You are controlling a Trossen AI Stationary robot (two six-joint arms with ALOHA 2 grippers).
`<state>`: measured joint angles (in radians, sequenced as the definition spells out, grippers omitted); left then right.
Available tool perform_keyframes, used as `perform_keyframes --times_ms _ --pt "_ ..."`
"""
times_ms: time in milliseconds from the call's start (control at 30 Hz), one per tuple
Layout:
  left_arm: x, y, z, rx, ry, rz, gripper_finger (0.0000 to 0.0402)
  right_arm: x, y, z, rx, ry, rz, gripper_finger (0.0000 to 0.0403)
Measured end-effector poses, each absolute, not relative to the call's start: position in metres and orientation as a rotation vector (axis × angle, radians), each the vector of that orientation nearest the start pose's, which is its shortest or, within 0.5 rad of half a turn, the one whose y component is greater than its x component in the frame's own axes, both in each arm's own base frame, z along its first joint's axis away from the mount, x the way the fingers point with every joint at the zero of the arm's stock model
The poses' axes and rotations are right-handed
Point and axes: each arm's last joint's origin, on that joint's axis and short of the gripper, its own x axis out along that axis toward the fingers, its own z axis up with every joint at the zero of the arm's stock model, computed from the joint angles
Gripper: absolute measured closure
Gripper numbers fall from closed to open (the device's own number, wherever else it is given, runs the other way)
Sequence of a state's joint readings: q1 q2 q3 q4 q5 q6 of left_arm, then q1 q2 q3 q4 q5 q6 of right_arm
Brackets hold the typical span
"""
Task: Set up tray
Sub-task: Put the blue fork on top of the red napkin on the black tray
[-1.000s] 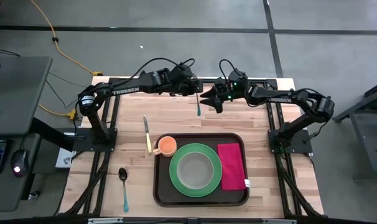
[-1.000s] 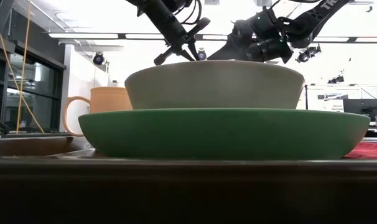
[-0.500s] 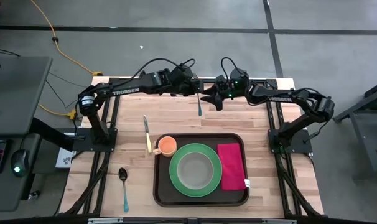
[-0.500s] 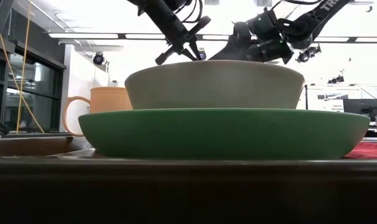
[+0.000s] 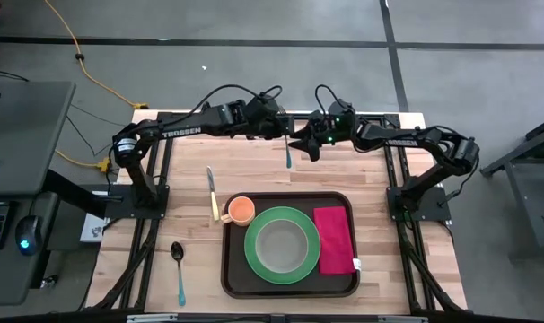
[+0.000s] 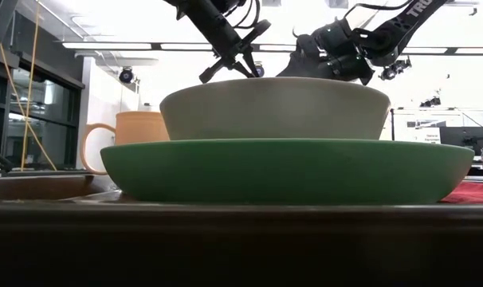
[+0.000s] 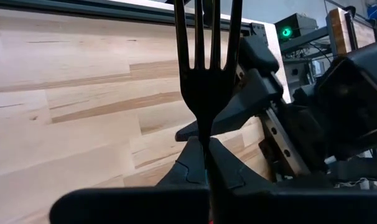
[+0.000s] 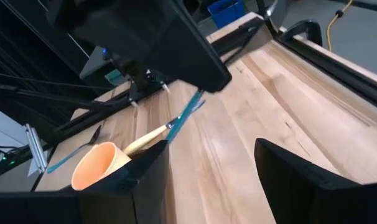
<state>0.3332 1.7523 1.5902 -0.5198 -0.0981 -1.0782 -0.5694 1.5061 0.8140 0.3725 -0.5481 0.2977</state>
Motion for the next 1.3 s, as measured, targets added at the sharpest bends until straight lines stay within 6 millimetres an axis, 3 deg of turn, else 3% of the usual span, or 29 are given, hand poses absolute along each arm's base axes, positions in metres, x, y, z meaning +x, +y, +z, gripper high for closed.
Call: perform_keyframes --times_ms 1300 --pt "0.3726 0.1309 0.323 -1.096 0.376 0.747 0.038 0.2825 -0.1526 0.2288 0.475 0.24 -0.048 0.0182"
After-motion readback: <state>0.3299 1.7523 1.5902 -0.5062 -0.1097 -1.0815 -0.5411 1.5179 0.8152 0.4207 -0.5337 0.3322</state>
